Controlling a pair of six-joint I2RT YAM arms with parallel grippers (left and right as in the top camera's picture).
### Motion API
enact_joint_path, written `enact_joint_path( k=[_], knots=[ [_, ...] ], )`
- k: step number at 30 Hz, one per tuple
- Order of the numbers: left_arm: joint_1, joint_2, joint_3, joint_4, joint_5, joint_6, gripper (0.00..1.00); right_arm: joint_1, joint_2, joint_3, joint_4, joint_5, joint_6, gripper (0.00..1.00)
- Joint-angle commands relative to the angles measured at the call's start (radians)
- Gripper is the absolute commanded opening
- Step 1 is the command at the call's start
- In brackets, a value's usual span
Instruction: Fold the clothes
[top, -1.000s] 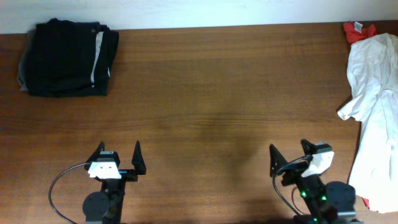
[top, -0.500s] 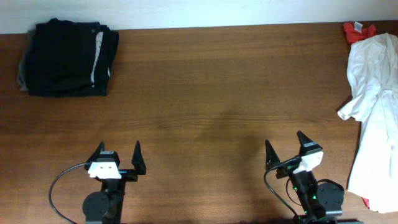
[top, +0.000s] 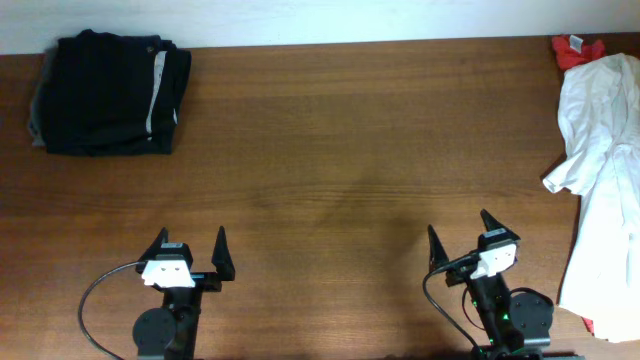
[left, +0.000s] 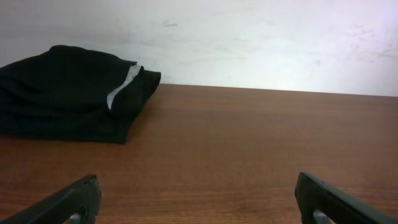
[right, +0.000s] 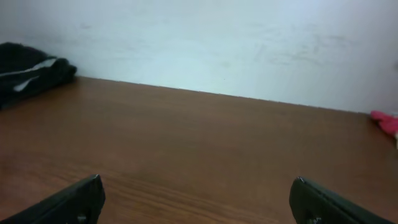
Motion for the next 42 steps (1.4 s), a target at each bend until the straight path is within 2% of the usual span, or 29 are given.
enact_joint_path(
  k=[1,5,42],
  knots=[
    [-0.004,-0.008,-0.006,-0.001,-0.007,0.016,0.99,0.005,-0.011,-0.005,-0.018,0.135,0.130,0.98],
    [-0.004,-0.008,-0.006,-0.001,-0.007,0.016,0.99,0.005,-0.011,-0.005,-0.022,0.153,0.071,0.98],
    [-0.004,-0.008,-0.006,-0.001,-0.007,0.016,0.99,0.005,-0.011,-0.005,-0.020,0.153,0.071,0.98]
  ],
)
